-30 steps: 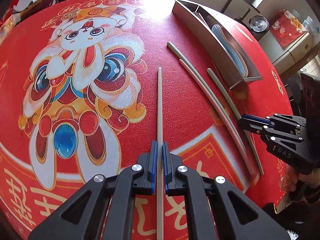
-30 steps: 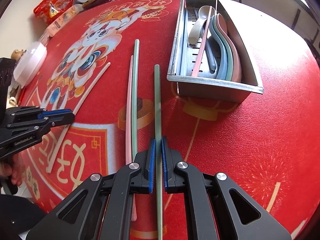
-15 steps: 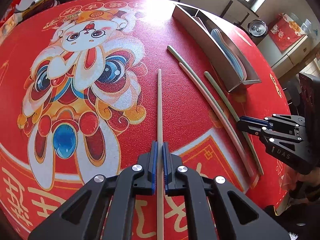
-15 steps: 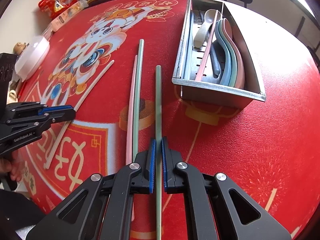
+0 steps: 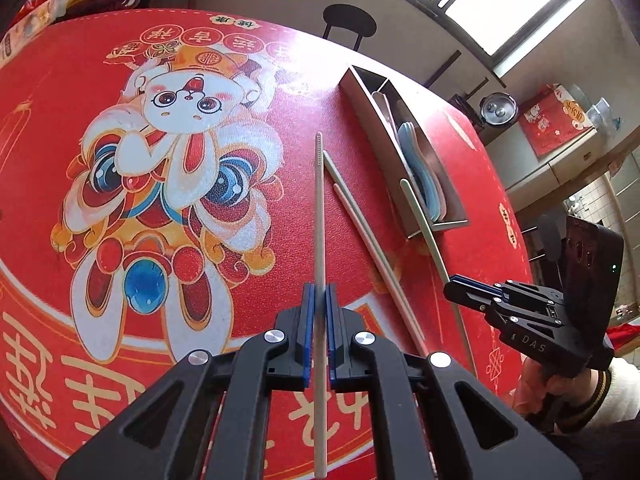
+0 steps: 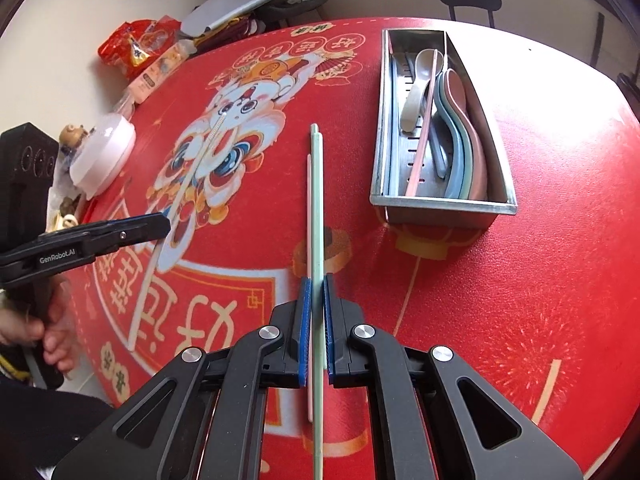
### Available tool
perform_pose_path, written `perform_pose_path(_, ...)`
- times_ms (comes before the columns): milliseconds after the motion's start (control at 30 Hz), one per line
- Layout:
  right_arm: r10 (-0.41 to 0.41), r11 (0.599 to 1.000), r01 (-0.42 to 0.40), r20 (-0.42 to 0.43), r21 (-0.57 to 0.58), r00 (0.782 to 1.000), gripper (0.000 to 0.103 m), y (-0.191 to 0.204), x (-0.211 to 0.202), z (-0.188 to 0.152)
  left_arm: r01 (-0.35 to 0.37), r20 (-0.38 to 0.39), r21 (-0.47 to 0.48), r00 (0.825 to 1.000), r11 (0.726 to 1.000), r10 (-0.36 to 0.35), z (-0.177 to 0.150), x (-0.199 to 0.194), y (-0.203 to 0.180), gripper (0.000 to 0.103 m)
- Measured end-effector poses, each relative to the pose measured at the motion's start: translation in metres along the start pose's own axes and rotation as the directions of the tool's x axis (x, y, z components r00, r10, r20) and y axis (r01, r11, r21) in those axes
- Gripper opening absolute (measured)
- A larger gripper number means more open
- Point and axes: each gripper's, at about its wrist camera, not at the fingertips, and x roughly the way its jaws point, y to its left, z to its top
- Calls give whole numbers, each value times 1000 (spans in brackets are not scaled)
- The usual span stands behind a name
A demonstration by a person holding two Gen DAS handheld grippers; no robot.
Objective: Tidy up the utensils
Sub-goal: 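Lift and carry the cream and green chopsticks over the steel tray, then lower both chopsticks into the tray and open both grippers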
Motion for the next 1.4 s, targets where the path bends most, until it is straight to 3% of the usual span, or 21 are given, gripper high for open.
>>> perform_pose_path(267, 33, 993, -40, 65, 109, 997, 6, -25, -20, 28, 52, 10, 10, 999, 999, -52, 32, 9, -28, 5)
perform_pose_path(600, -58, 994, 49, 95, 94, 994, 6, -67, -18, 94, 118, 27, -1, 993, 993, -118, 93, 57, -75, 5)
perform_pose_path(933, -114, 989, 106, 71, 106, 991, 6, -103, 3, 147, 113, 39, -70, 993, 991, -111, 151, 111, -97, 5)
perform_pose_path(1400, -141, 983, 139, 12, 119, 990, 6, -109, 34, 162, 70, -23, -99, 997, 993, -72, 155, 150, -92, 5)
